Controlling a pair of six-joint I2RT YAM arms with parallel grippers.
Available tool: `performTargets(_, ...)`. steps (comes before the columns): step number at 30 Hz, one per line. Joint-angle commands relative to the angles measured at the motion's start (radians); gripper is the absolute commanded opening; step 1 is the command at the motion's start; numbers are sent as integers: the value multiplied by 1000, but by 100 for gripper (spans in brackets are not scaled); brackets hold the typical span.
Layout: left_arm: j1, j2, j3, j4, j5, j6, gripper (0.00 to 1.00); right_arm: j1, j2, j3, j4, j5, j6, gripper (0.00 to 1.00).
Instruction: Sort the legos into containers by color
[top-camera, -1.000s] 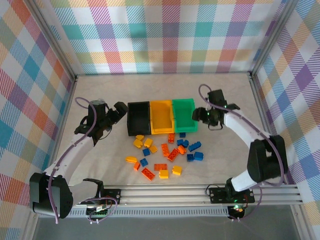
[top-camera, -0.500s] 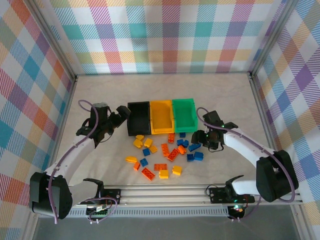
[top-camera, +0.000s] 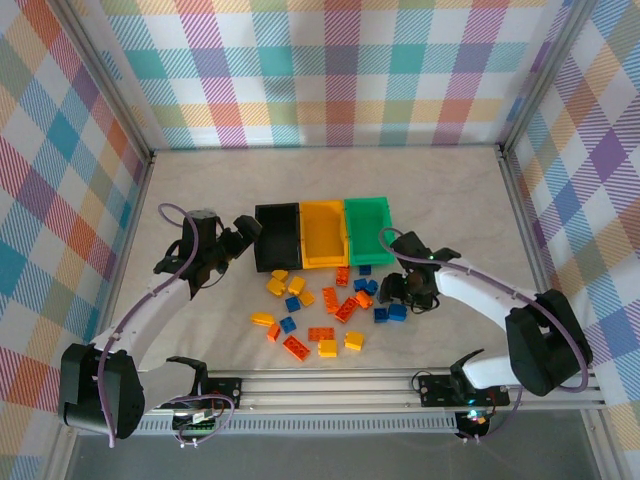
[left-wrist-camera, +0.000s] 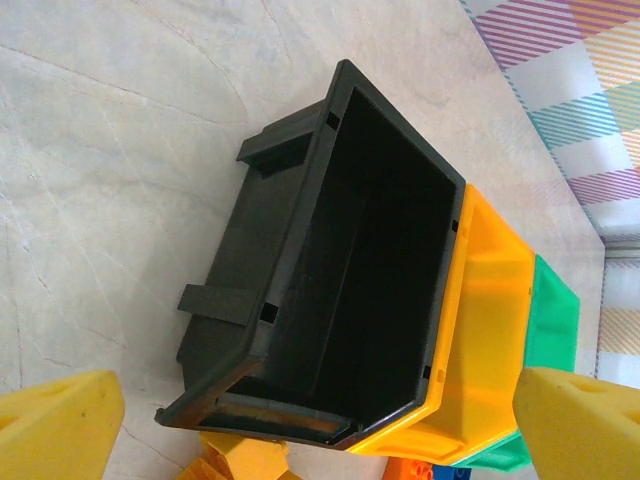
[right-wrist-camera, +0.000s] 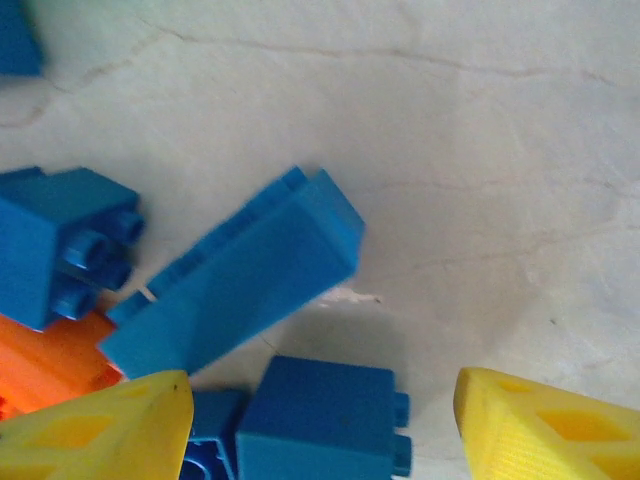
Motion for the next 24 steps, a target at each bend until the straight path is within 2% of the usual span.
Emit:
performTargets(1,-14,-10,-17,35,14,-2,100,10,-19,-26,-46,13,10,70)
performTargets(9,-14,5,-13,35,18,-2,100,44,-5,-64,-16,-29,32,68)
performTargets(19,-15,0,1,20,15,0,100,45,-55,-66,5,-14,8,43)
performTargets(24,-35,-7,18,-24,3,21,99,43,-107,63,-18,12,-62,34)
